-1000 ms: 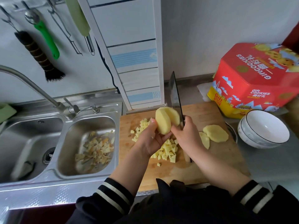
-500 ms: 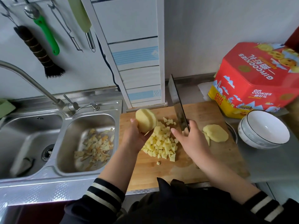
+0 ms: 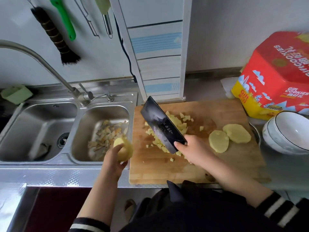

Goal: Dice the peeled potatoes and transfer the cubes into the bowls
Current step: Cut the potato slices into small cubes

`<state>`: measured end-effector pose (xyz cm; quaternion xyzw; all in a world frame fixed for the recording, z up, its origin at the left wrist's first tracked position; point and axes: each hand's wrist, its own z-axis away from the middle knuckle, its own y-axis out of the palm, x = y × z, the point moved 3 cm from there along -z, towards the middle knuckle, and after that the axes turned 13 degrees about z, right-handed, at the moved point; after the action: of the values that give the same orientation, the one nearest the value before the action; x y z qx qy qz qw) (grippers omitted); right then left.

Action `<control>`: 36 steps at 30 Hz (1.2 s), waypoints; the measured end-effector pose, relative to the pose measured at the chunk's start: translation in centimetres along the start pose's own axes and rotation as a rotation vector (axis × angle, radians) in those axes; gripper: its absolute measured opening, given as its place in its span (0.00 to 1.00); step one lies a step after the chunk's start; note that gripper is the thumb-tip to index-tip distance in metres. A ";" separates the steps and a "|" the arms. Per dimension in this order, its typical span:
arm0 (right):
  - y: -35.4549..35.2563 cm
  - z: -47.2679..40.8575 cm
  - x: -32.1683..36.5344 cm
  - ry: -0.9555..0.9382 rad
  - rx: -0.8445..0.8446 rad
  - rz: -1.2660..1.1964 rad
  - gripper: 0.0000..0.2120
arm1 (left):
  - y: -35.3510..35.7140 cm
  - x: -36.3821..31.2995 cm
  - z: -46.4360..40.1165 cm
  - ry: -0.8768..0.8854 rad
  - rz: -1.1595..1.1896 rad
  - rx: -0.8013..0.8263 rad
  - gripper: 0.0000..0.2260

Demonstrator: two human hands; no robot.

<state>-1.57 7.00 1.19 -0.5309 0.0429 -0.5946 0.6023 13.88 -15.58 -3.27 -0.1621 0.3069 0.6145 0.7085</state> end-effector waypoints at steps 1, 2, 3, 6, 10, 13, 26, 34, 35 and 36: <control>0.8 -0.5 0.4 -0.014 0.049 0.034 0.10 | -0.3 0.2 0.1 -0.011 0.024 -0.006 0.19; 1.6 -1.0 0.8 -0.030 0.097 0.056 0.10 | -0.7 0.4 0.1 -0.018 0.030 -0.003 0.19; 2.3 -1.3 1.0 -0.039 0.138 0.074 0.09 | -0.8 0.7 0.1 -0.020 0.014 0.014 0.19; 4.6 -1.9 2.0 -0.053 0.229 0.166 0.12 | -1.1 1.6 0.2 0.049 -0.128 0.080 0.24; 6.3 -2.5 2.6 -0.011 0.257 0.167 0.21 | -0.8 2.9 0.4 0.130 -0.312 0.094 0.34; 6.5 -3.3 2.6 0.035 0.214 0.114 0.22 | -0.1 3.5 0.7 0.216 -0.525 0.072 0.32; 5.4 -4.1 0.8 0.242 0.044 -0.009 0.19 | 3.9 5.3 1.2 0.443 -1.062 0.216 0.33; 4.1 -4.0 -0.3 0.292 0.025 -0.082 0.23 | 4.4 6.1 0.3 0.503 -1.291 0.170 0.33; 4.1 -3.9 -0.5 0.292 0.025 -0.091 0.22 | 4.2 6.1 0.2 0.518 -1.327 0.170 0.34; 3.9 -3.8 -0.7 0.288 0.022 -0.097 0.21 | 4.1 6.2 0.1 0.526 -1.370 0.175 0.35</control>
<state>-1.73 4.23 -3.57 -0.4347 0.0968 -0.6935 0.5663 10.23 -9.96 -6.49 -0.4021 0.3445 -0.0515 0.8468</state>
